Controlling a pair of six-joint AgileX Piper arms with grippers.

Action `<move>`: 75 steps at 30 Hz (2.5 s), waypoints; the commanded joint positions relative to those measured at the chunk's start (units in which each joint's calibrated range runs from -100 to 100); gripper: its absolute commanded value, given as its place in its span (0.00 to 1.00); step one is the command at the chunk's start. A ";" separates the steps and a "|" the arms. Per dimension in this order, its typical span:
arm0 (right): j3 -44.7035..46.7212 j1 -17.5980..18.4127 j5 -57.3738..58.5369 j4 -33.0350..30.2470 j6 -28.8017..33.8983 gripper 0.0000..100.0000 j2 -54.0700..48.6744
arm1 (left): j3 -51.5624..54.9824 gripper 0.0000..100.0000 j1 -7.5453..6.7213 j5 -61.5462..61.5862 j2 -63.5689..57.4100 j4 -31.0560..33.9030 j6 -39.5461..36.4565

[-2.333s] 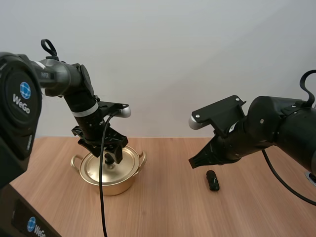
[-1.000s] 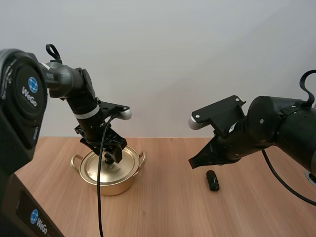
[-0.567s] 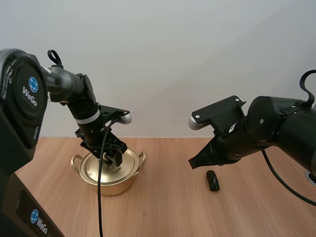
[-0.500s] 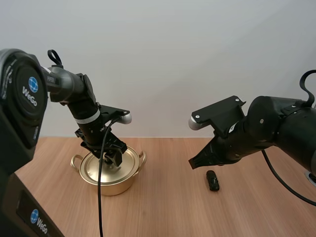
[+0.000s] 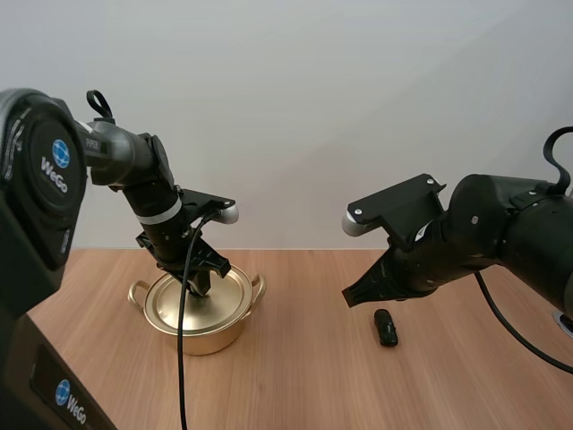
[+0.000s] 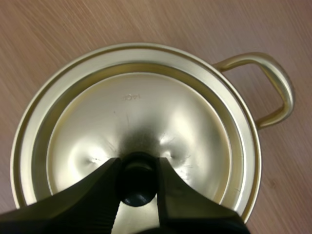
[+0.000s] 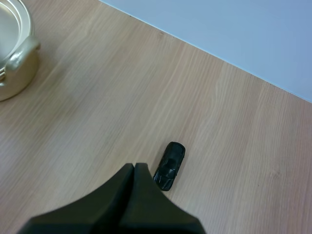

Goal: Open the pot, put the car inside, and close it

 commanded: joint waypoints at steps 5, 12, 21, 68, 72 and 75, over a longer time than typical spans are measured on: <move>-0.01 0.00 0.09 -0.02 0.00 0.00 -0.02 | -0.80 0.00 -0.03 -0.14 -1.05 0.00 -0.02; -0.01 0.00 0.09 -0.02 0.00 0.00 -0.02 | -7.45 0.00 -0.03 -0.38 -6.50 0.00 -0.95; -0.01 0.00 0.09 -0.02 0.00 0.00 -0.02 | -26.09 0.00 -0.03 -10.66 -16.35 0.00 -5.38; -10.10 -0.41 -14.06 -17.34 11.36 0.00 33.30 | -66.95 0.00 -0.03 -33.10 -37.85 -3.84 -18.47; -12.00 -4.75 -11.27 -16.07 11.66 0.00 42.13 | -66.95 0.00 -0.03 -31.27 -37.85 -3.47 -17.49; -12.00 -5.22 -7.54 -14.19 10.94 0.00 44.73 | -66.95 0.00 -0.03 -31.27 -37.85 -3.47 -17.38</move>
